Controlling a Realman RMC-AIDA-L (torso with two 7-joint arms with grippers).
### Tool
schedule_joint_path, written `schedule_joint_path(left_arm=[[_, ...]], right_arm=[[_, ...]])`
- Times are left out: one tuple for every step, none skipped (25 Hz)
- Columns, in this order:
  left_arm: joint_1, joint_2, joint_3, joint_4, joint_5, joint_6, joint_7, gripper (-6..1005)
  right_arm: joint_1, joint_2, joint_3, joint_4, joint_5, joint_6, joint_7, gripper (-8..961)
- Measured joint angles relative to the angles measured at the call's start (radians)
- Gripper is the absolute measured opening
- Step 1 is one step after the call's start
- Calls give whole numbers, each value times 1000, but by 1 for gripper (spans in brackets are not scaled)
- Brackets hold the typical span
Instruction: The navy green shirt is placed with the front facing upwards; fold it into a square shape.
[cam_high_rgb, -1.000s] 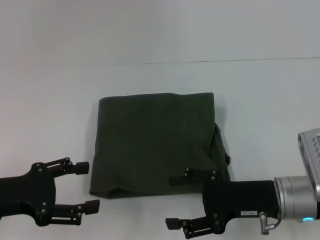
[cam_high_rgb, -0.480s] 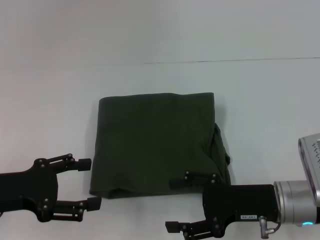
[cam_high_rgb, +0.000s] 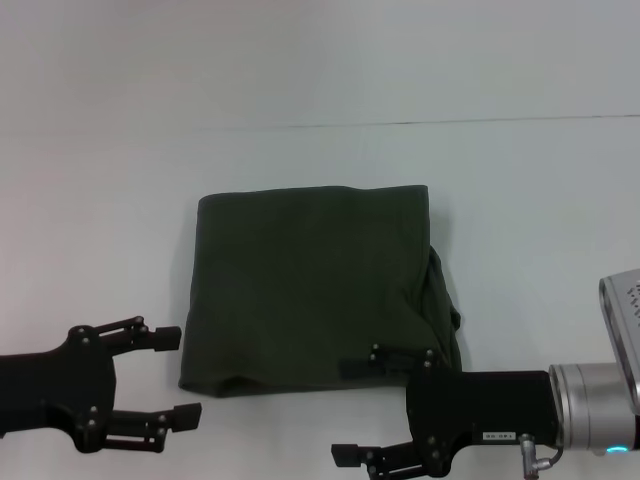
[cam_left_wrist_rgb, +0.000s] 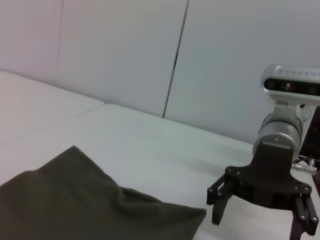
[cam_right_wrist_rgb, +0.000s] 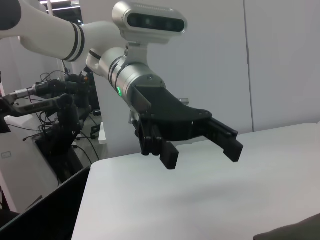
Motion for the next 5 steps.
schedule_joint_path(left_arm=[[-1,0,0,-4,1,-1,2,937],[-1,0,0,-9,3,-1,4,937],[-2,0,0,-11,5,-1,6,937],[-3,0,0,-13,10,-1,9,937],[-3,0,0,-13,14,-1,11,937]], right_arm=[[0,0,0,0,2,0,0,939],[0,0,0,0,4,0,0,939],[-1,0,0,0,7,0,0,939],[-1,0,0,0,9,0,0,939],[-1,0,0,0,11,0,0,939]])
